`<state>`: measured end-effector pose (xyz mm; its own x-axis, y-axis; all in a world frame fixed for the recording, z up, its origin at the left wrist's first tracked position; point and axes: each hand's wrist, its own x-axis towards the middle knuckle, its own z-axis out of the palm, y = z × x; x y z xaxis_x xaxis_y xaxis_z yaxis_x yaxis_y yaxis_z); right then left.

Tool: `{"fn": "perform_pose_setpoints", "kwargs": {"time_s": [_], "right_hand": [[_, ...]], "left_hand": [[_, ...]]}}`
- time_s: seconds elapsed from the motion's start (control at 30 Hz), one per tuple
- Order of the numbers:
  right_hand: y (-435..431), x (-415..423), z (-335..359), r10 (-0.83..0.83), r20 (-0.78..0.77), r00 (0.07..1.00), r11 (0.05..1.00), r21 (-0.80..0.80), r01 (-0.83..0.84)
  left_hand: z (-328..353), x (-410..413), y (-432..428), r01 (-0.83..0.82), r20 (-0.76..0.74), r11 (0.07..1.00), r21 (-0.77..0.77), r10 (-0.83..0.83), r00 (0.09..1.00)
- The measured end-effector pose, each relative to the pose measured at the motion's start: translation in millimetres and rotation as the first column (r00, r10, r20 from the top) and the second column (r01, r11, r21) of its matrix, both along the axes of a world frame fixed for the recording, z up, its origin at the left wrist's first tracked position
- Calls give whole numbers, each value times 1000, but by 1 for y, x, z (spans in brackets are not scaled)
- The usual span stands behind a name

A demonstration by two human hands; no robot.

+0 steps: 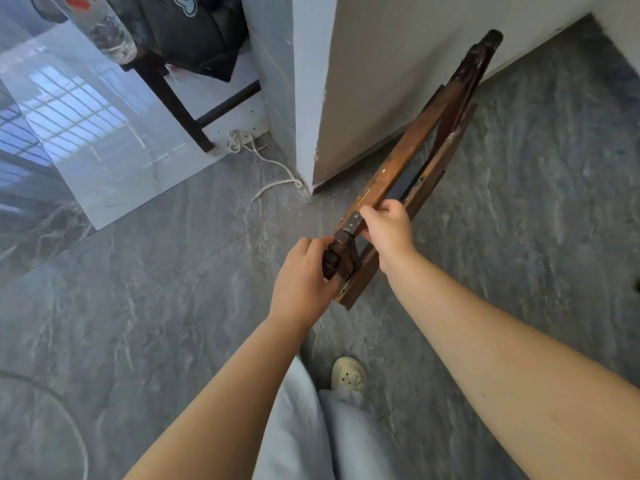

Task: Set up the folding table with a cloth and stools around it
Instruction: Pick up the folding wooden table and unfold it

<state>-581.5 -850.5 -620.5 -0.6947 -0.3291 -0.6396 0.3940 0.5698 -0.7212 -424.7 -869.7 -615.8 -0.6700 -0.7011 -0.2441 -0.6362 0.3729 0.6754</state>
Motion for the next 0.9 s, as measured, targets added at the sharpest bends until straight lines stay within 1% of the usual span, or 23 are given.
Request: {"fn": "perform_pose_setpoints", "kwargs": {"time_s": [0.13, 0.27, 0.47, 0.67, 0.77, 0.9], "right_hand": [[51, 9, 11, 55, 20, 998, 998, -10, -55], [103, 24, 19, 149, 20, 989, 989, -25, -149], [186, 59, 22, 224, -3, 975, 973, -59, -224], [275, 101, 26, 274, -13, 962, 961, -45, -275], [323, 124, 26, 313, 2, 950, 949, -52, -312], [384, 152, 23, 377, -25, 926, 924, -59, -378]], "left_hand": [[8, 8, 51, -23, 10, 999, 32, 23, 1000], [17, 22, 106, -69, 16, 995, 69, 68, 998], [18, 56, 189, -68, -4, 993, 93, 68, 998], [15, 100, 284, -85, -30, 995, 60, 87, 996], [14, 126, 336, -137, -47, 989, 51, 139, 989], [13, 153, 403, -215, -16, 976, 10, 216, 976]]}}
